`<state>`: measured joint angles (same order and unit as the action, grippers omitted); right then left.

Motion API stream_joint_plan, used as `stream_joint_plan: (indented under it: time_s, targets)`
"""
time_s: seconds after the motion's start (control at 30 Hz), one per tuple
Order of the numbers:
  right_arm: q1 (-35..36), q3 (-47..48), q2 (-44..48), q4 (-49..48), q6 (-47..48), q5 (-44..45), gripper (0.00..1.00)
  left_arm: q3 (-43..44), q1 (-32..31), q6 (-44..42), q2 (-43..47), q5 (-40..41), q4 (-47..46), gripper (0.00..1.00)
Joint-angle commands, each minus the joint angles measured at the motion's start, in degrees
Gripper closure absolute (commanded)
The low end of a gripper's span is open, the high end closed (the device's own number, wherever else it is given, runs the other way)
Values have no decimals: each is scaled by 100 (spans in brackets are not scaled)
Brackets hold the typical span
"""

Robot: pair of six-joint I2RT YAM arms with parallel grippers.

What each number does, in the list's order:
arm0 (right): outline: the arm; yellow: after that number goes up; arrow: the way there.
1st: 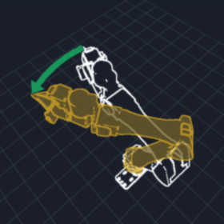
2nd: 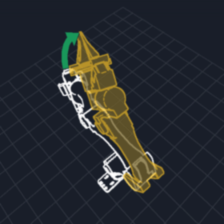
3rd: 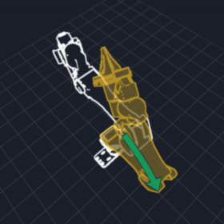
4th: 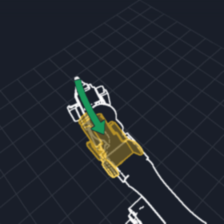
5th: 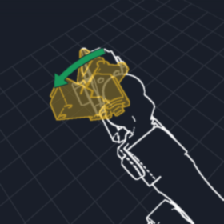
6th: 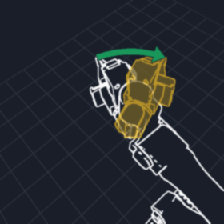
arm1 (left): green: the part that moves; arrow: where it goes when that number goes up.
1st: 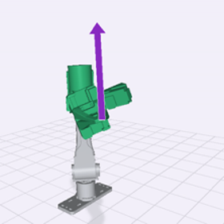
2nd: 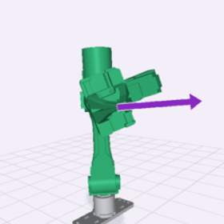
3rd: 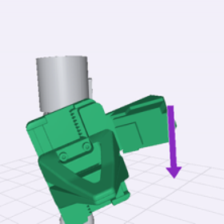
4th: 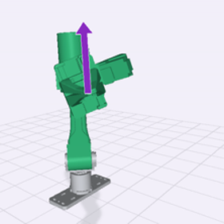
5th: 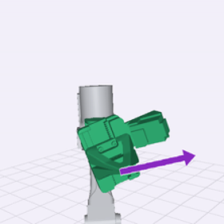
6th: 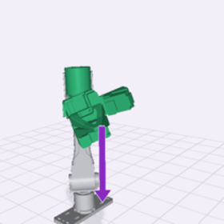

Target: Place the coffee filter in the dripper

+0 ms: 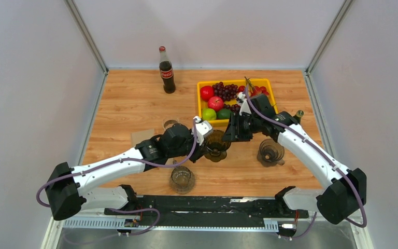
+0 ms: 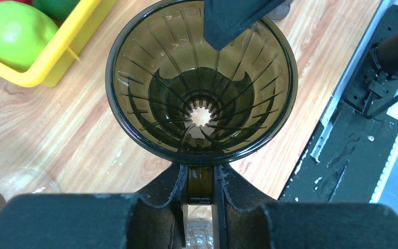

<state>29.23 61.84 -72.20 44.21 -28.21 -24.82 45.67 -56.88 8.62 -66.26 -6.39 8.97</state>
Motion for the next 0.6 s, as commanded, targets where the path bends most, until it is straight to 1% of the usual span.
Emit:
stream_joint_plan:
  time_s: [0.0,0.17,0.2,0.27,0.3,0.4,0.47,0.57]
  targets:
    - [22,490,370,-34,71,927,45,-36,17,36,281,260,-483,100]
    - [20,618,798,-71,-113,2269,2,-113,18,78,453,582,-490,100]
    - [23,606,887,-104,-153,2563,0,-122,14,94,476,606,-488,100]
    - [21,517,1130,-173,-199,3212,0,-173,16,176,560,938,-552,100]
    - [21,441,1236,-193,-320,3563,0,-181,16,210,603,1160,-575,100]
    - [21,114,1529,-343,-688,4534,0,-159,19,282,670,1430,-609,100]
    - [21,-85,1669,-466,-744,4896,0,-99,19,339,731,1750,-595,100]
    - [18,-392,1791,-631,-687,5132,0,-11,14,463,907,2518,-533,100]
